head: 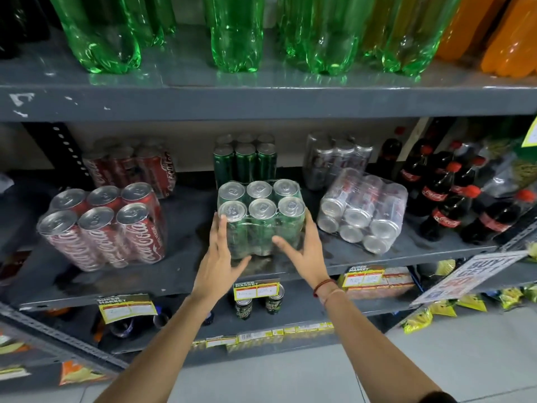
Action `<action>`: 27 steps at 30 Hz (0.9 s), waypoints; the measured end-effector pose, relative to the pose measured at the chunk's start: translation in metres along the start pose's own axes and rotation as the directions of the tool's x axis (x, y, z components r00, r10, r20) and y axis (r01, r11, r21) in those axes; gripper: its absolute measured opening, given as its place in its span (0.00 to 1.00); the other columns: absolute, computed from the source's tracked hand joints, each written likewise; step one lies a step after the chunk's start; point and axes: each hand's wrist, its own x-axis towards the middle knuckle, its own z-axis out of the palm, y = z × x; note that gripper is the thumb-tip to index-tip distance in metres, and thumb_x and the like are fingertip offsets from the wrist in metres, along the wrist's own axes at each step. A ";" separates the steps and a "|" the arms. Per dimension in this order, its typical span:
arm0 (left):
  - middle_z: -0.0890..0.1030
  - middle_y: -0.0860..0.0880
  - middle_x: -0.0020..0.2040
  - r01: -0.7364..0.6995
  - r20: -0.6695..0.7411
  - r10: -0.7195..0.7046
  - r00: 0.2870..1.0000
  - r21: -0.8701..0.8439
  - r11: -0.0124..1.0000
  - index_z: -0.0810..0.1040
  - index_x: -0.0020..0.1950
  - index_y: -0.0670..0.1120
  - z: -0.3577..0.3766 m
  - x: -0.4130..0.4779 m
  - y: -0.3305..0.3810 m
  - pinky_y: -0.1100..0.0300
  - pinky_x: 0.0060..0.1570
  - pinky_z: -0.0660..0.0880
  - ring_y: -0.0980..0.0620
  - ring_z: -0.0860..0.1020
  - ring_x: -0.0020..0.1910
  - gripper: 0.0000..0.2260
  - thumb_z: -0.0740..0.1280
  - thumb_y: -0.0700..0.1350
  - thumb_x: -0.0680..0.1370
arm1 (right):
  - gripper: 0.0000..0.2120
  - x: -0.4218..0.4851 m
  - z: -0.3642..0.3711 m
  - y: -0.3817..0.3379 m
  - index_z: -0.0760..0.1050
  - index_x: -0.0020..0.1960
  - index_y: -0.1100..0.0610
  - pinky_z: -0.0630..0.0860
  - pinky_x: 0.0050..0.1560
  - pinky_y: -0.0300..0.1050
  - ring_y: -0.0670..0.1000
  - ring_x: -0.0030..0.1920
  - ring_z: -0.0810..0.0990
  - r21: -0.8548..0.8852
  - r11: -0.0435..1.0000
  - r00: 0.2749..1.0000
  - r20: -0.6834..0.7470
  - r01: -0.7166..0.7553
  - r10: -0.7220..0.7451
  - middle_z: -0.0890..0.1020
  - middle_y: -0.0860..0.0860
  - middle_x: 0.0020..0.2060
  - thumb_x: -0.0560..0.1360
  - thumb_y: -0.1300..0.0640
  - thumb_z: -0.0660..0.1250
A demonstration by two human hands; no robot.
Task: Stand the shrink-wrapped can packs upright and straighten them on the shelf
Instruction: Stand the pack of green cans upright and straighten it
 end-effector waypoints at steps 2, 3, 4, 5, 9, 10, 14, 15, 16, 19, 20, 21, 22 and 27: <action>0.46 0.43 0.78 0.097 -0.085 -0.114 0.990 -0.179 0.979 0.36 0.75 0.54 -0.003 -0.009 0.027 0.45 0.54 0.76 0.37 0.74 0.63 0.45 0.67 0.57 0.72 | 0.39 0.013 -0.010 -0.015 0.54 0.75 0.46 0.59 0.70 0.39 0.41 0.73 0.60 0.108 0.994 0.999 -0.026 0.031 -0.029 0.61 0.42 0.73 0.71 0.41 0.69; 0.45 0.44 0.78 0.165 -0.130 -0.210 0.969 -0.291 0.942 0.39 0.75 0.55 -0.004 -0.013 0.046 0.43 0.60 0.71 0.39 0.68 0.68 0.42 0.66 0.56 0.73 | 0.36 0.025 -0.014 -0.025 0.55 0.75 0.45 0.60 0.72 0.44 0.43 0.73 0.60 0.133 0.990 0.999 -0.029 0.041 -0.037 0.61 0.44 0.73 0.72 0.40 0.67; 0.44 0.45 0.78 0.232 -0.156 -0.312 0.937 -0.390 0.891 0.40 0.75 0.56 -0.003 -0.015 0.065 0.43 0.65 0.66 0.42 0.62 0.72 0.40 0.66 0.56 0.74 | 0.34 0.037 -0.018 -0.036 0.56 0.75 0.45 0.59 0.74 0.48 0.45 0.73 0.60 0.126 0.991 0.999 -0.002 0.048 -0.048 0.61 0.46 0.73 0.73 0.40 0.65; 0.42 0.45 0.78 0.287 -0.157 -0.394 0.905 -0.459 0.841 0.41 0.75 0.57 0.000 -0.014 0.081 0.44 0.67 0.62 0.44 0.57 0.74 0.39 0.65 0.56 0.75 | 0.33 0.051 -0.020 -0.047 0.56 0.75 0.45 0.57 0.74 0.49 0.46 0.74 0.59 0.088 0.995 0.998 0.048 0.045 -0.049 0.59 0.47 0.74 0.74 0.42 0.64; 0.32 0.44 0.76 0.379 -0.087 -0.499 0.862 -0.544 0.749 0.40 0.74 0.63 0.017 0.008 0.100 0.40 0.71 0.57 0.39 0.44 0.76 0.34 0.58 0.62 0.76 | 0.33 0.096 -0.022 -0.060 0.57 0.74 0.42 0.50 0.74 0.48 0.51 0.77 0.50 -0.146 0.989 0.936 0.349 0.007 0.045 0.53 0.53 0.77 0.73 0.40 0.65; 0.31 0.43 0.76 0.412 -0.072 -0.525 0.848 -0.535 0.737 0.42 0.74 0.63 0.021 0.015 0.099 0.37 0.71 0.54 0.37 0.42 0.76 0.32 0.57 0.63 0.76 | 0.31 0.100 -0.021 -0.057 0.60 0.73 0.42 0.51 0.73 0.50 0.52 0.76 0.51 -0.188 0.982 0.915 0.396 0.001 0.075 0.55 0.54 0.76 0.73 0.40 0.65; 0.32 0.39 0.75 0.480 -0.055 -0.592 0.804 -0.527 0.701 0.53 0.75 0.57 0.020 0.038 0.088 0.38 0.71 0.50 0.34 0.40 0.75 0.28 0.58 0.60 0.77 | 0.22 0.085 -0.026 -0.047 0.70 0.69 0.46 0.64 0.66 0.40 0.46 0.63 0.69 -0.090 0.993 0.928 0.359 -0.070 0.098 0.69 0.52 0.65 0.76 0.45 0.64; 0.34 0.40 0.76 0.462 -0.050 -0.577 0.815 -0.544 0.700 0.56 0.75 0.57 0.017 0.042 0.080 0.40 0.71 0.50 0.36 0.40 0.75 0.28 0.59 0.60 0.77 | 0.22 0.076 -0.026 -0.046 0.70 0.69 0.47 0.65 0.67 0.41 0.46 0.62 0.70 -0.048 0.996 0.943 0.323 -0.073 0.085 0.70 0.50 0.62 0.76 0.45 0.64; 0.37 0.40 0.77 0.443 -0.035 -0.555 0.831 -0.562 0.699 0.59 0.74 0.57 0.013 0.047 0.070 0.42 0.72 0.50 0.39 0.40 0.76 0.27 0.60 0.59 0.76 | 0.22 0.065 -0.024 -0.044 0.70 0.68 0.47 0.64 0.69 0.43 0.48 0.63 0.71 -0.027 0.998 0.962 0.268 -0.048 0.054 0.71 0.49 0.58 0.75 0.44 0.64; 0.57 0.43 0.76 0.375 0.063 -0.409 0.910 -0.543 0.751 0.66 0.69 0.55 -0.004 0.069 0.032 0.49 0.74 0.52 0.44 0.47 0.76 0.24 0.65 0.56 0.74 | 0.29 0.025 -0.003 -0.039 0.72 0.66 0.45 0.64 0.68 0.45 0.51 0.63 0.70 -0.060 0.998 1.000 0.022 0.023 -0.022 0.71 0.49 0.55 0.69 0.34 0.59; 0.63 0.44 0.73 0.364 0.108 -0.363 0.925 -0.517 0.775 0.67 0.68 0.55 -0.011 0.079 0.020 0.48 0.73 0.54 0.44 0.53 0.75 0.25 0.65 0.57 0.73 | 0.31 0.011 0.010 -0.041 0.71 0.66 0.46 0.63 0.66 0.43 0.52 0.63 0.68 -0.090 0.996 0.998 -0.056 0.018 -0.023 0.71 0.50 0.56 0.69 0.32 0.56; 0.68 0.46 0.71 0.347 0.152 -0.313 0.938 -0.490 0.800 0.69 0.68 0.55 -0.018 0.089 0.011 0.48 0.72 0.58 0.46 0.60 0.73 0.25 0.65 0.58 0.71 | 0.31 -0.004 0.024 -0.045 0.71 0.66 0.46 0.61 0.63 0.42 0.52 0.63 0.67 -0.123 0.992 0.993 -0.119 0.004 -0.018 0.70 0.52 0.58 0.69 0.32 0.53; 0.71 0.47 0.70 0.324 0.195 -0.262 0.945 -0.465 0.824 0.70 0.67 0.55 -0.025 0.098 0.004 0.49 0.71 0.61 0.48 0.66 0.71 0.24 0.65 0.58 0.72 | 0.32 -0.019 0.038 -0.052 0.70 0.67 0.46 0.59 0.61 0.40 0.53 0.63 0.65 -0.154 0.988 0.986 -0.165 -0.014 -0.011 0.69 0.53 0.60 0.70 0.31 0.51; 0.75 0.43 0.66 0.266 0.340 -0.140 0.930 -0.362 0.893 0.73 0.67 0.49 -0.050 0.127 -0.015 0.50 0.67 0.68 0.47 0.73 0.65 0.18 0.66 0.46 0.77 | 0.30 -0.054 0.078 -0.064 0.66 0.70 0.46 0.60 0.61 0.40 0.51 0.63 0.62 -0.204 0.979 0.984 -0.170 0.012 -0.048 0.65 0.52 0.64 0.73 0.33 0.47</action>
